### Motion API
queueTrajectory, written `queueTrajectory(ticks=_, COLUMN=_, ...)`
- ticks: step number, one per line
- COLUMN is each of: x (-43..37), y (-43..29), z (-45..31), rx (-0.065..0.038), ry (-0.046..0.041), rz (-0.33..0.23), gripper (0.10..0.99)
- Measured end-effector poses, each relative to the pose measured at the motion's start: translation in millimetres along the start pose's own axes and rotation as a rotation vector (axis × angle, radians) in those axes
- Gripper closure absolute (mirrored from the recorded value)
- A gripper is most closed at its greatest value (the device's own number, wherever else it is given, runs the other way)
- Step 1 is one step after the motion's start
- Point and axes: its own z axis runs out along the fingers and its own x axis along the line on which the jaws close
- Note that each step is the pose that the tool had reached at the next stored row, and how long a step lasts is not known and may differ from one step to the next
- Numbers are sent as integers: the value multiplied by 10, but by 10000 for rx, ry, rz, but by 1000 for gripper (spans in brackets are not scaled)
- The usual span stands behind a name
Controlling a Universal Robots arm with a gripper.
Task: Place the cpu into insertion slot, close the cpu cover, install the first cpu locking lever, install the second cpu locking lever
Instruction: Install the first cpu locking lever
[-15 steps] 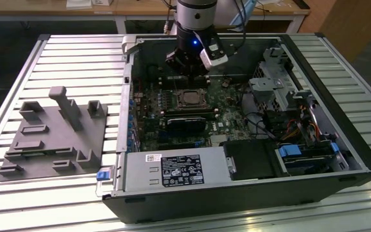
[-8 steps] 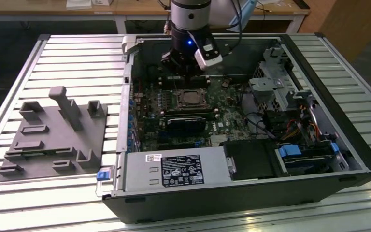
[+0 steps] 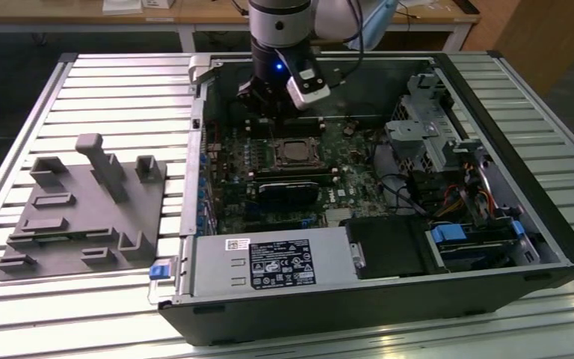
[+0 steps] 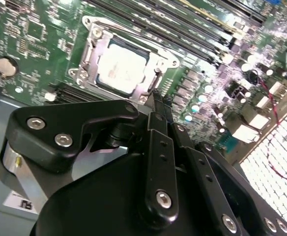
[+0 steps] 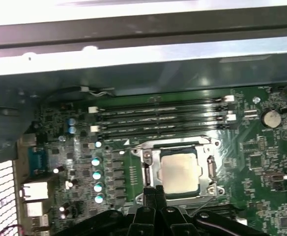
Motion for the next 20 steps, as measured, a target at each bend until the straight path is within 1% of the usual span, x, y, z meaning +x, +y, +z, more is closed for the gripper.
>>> queueTrajectory(ticks=3, x=64, y=-7, z=2, rx=-24, ry=-28, rz=1, gripper=980)
queueTrajectory(ticks=6, x=118, y=-13, z=5, rx=-110, ry=-36, rz=3, gripper=980)
queueTrajectory(ticks=7, x=133, y=-14, z=7, rx=-190, ry=-30, rz=5, gripper=980)
queueTrajectory(ticks=9, x=158, y=-17, z=14, rx=-392, ry=-14, rz=9, gripper=980)
queueTrajectory(ticks=10, x=171, y=-19, z=17, rx=-475, ry=-8, rz=9, gripper=980)
queueTrajectory(ticks=15, x=232, y=-26, z=30, rx=-808, ry=24, rz=18, gripper=980)
queueTrajectory(ticks=18, x=253, y=-28, z=36, rx=-1082, ry=52, rz=26, gripper=980)
queueTrajectory(ticks=20, x=264, y=-29, z=39, rx=-1242, ry=69, rz=32, gripper=980)
